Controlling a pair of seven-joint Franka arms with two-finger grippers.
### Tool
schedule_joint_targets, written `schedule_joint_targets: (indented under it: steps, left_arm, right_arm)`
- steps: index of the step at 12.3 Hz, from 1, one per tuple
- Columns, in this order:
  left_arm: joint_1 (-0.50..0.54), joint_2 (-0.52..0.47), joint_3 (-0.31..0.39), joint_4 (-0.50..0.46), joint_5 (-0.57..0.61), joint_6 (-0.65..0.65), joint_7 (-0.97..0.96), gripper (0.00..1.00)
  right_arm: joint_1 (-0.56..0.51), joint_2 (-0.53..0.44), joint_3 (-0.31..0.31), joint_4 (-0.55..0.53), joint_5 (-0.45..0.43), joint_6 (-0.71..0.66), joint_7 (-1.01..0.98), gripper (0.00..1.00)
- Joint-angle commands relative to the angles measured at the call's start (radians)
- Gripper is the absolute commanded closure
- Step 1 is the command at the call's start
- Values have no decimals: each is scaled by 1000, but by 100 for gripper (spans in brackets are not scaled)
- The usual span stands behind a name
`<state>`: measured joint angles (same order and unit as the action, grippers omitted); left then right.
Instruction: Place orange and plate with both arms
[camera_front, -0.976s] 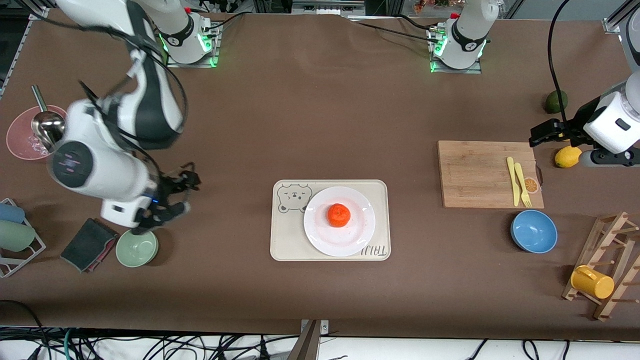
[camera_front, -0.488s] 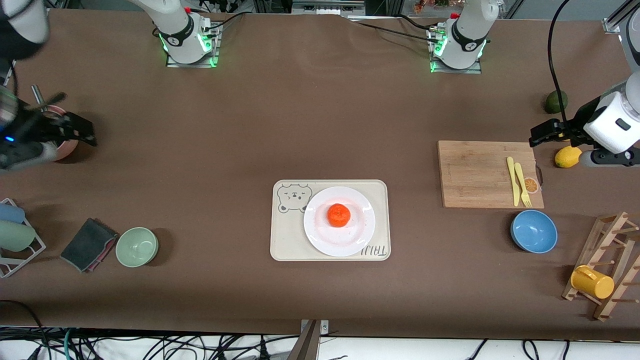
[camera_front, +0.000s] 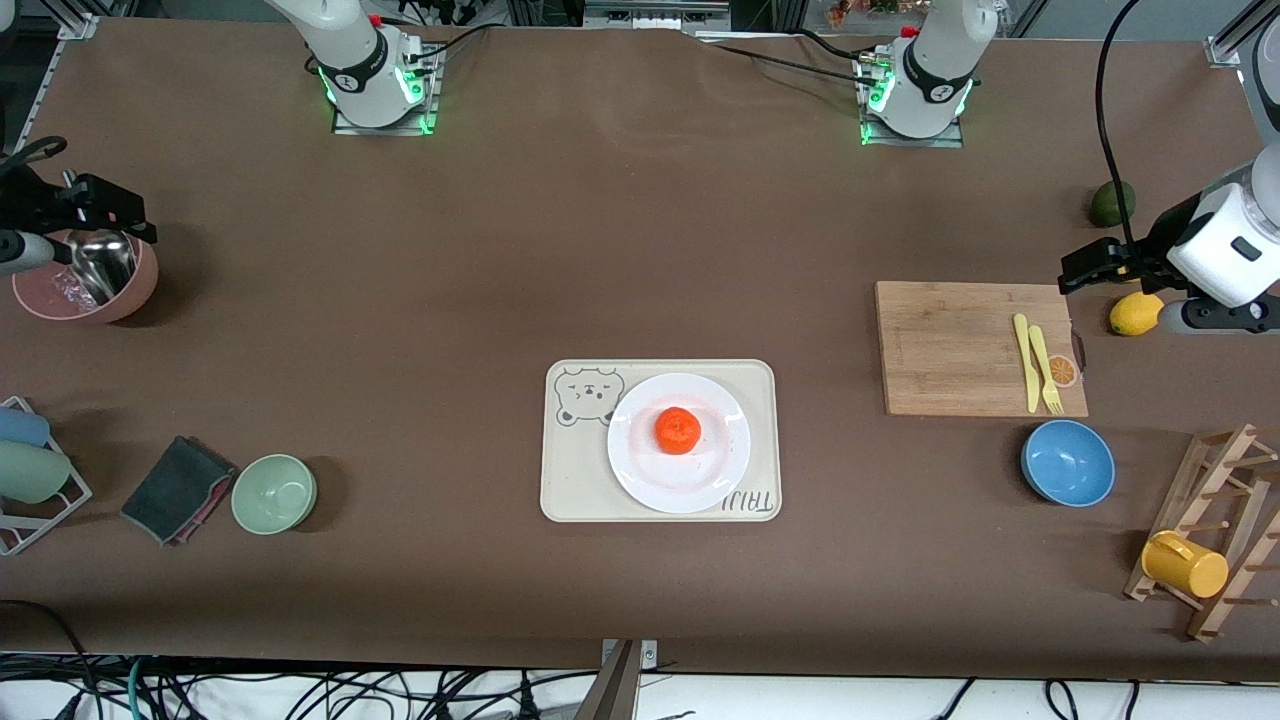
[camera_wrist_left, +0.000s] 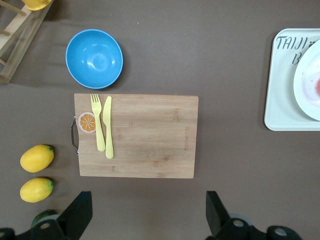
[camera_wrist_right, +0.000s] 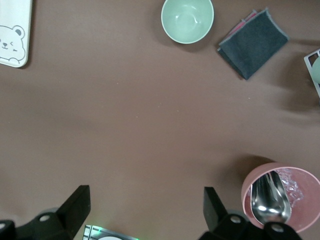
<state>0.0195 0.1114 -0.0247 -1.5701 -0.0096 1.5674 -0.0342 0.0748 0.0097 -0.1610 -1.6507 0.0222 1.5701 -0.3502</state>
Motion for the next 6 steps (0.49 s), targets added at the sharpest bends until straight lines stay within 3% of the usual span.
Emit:
schedule_joint_targets:
  steps: [1, 6]
  left_arm:
    - [-3, -7, 6, 1, -10, -3, 8, 0]
    - [-3, -7, 6, 1, -10, -3, 7, 0]
  right_arm:
    - [-47, -74, 124, -60, -31, 27, 168, 0]
    - [-23, -68, 121, -44, -45, 42, 200, 0]
